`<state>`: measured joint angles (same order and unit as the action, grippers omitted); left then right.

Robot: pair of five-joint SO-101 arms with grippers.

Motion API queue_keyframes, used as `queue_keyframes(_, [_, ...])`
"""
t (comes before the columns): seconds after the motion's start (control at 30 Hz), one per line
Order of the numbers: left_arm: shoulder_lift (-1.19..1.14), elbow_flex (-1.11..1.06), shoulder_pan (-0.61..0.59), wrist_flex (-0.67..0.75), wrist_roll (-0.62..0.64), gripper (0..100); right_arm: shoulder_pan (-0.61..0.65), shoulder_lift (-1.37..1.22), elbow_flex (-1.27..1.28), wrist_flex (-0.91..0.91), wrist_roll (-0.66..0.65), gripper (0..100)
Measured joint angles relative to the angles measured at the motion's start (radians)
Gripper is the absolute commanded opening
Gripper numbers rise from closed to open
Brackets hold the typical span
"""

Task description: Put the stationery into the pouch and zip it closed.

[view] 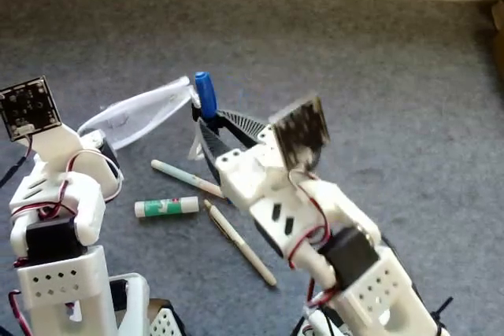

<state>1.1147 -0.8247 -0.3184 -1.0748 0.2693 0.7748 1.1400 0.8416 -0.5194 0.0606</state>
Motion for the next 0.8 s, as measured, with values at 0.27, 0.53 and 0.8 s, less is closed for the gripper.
queue_keyframes(0.27, [0.0,0.0,0.006,0.009,0.003,1,0.109,0.215,0.11,0.269,0.0,0.4])
queue_keyframes(0.53, [0.0,0.0,0.006,0.009,0.005,1,0.164,0.224,0.305,0.675,0.0,0.4])
queue_keyframes(0.8, [0.0,0.0,0.006,0.009,0.005,1,0.163,0.0,0.342,1.039,-0.089,0.4])
